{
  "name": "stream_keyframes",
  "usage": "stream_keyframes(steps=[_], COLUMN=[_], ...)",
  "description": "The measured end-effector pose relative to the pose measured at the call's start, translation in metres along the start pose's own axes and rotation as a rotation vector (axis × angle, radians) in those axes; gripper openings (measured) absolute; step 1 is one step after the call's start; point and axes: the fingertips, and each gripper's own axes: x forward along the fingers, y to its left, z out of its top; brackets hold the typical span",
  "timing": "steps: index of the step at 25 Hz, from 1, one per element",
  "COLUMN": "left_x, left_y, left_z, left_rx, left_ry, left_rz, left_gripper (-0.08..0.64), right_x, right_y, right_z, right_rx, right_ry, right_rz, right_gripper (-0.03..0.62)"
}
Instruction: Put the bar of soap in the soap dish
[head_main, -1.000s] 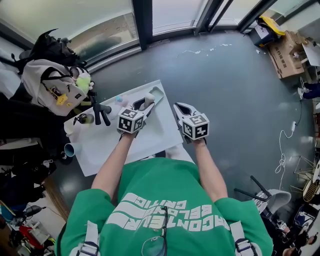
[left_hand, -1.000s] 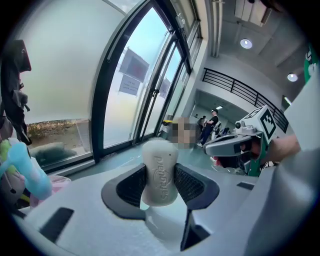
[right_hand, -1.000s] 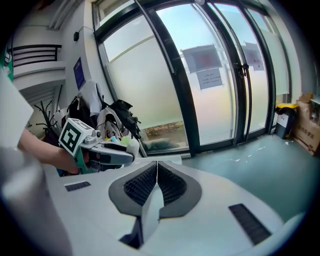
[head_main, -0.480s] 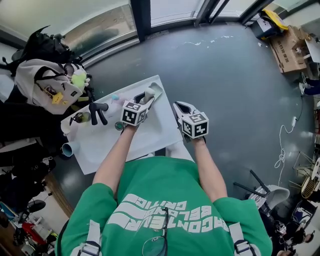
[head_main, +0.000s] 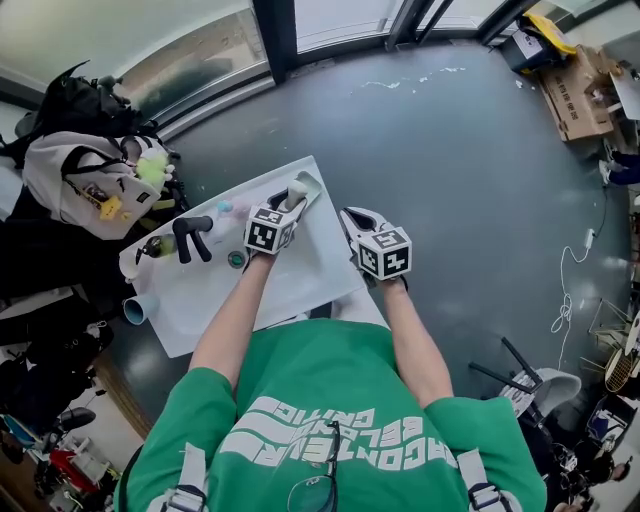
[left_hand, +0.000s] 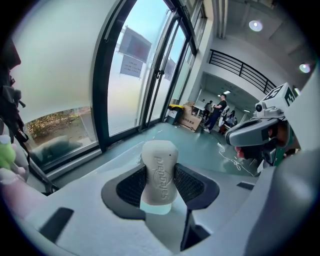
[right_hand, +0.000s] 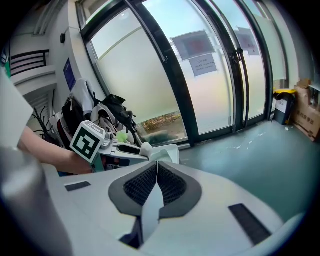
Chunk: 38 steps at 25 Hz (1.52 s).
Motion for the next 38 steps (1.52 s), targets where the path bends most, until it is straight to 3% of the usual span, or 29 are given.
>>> stream_keyframes(steps=[18, 38], left_x=[0.035, 0.048], left_y=[0.007, 0.007], left_z=[-0.017, -0.016], left_rx=[0.016, 0.110], left_ry=[0.065, 0.140], left_rz=[-0.001, 0.031], left_gripper=[0.183, 0.184], right_x=[0.009, 0.007], right_y=[-0.011, -0.017], right_z=[-0.016, -0.031], right_rx=[0.022, 0.028], right_ry=[0.038, 0.061], right_rz=[0.005, 0.014], right_gripper=[0.015, 0.015])
